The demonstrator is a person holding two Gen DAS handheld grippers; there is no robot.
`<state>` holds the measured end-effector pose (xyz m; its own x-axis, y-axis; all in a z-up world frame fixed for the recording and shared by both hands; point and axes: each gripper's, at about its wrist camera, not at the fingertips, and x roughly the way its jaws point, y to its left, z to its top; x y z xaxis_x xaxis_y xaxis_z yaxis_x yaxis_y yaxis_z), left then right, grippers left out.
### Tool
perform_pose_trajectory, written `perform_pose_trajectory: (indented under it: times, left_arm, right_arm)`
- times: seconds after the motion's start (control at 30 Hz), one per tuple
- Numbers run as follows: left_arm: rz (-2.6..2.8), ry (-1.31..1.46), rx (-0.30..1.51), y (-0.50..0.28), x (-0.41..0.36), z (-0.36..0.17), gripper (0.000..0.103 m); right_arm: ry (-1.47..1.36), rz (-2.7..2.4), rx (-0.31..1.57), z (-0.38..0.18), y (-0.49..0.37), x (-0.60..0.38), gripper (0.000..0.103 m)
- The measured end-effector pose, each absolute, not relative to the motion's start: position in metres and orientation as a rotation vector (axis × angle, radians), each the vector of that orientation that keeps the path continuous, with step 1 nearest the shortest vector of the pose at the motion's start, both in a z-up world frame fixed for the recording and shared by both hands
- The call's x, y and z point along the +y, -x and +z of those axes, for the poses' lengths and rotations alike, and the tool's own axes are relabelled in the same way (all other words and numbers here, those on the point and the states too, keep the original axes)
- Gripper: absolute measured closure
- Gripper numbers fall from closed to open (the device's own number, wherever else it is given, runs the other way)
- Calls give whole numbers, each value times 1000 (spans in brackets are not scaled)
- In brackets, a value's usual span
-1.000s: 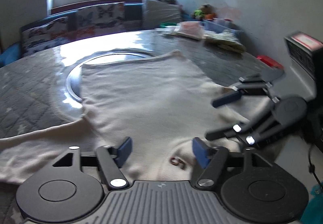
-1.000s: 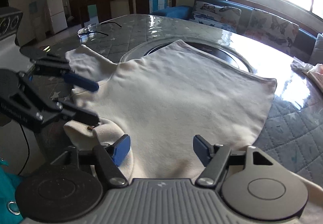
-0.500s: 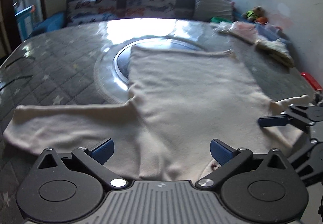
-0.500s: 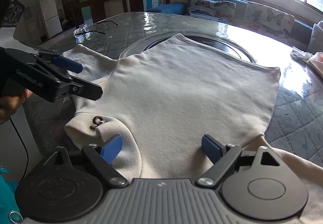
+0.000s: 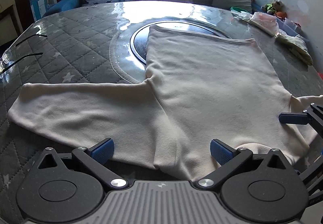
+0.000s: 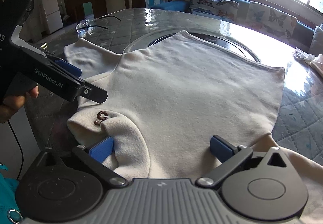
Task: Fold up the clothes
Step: 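Release the sweatshirt flat on the table and open both grippers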
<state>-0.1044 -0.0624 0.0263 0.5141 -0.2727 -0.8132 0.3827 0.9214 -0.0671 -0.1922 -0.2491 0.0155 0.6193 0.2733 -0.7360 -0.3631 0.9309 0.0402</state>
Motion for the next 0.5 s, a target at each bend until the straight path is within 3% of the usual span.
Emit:
perform_pose_trajectory:
  times: [0.5]
  left_arm:
    - [-347, -161, 957, 105, -72, 24, 0]
  right_arm:
    - [136, 359, 828, 13, 192, -246, 0]
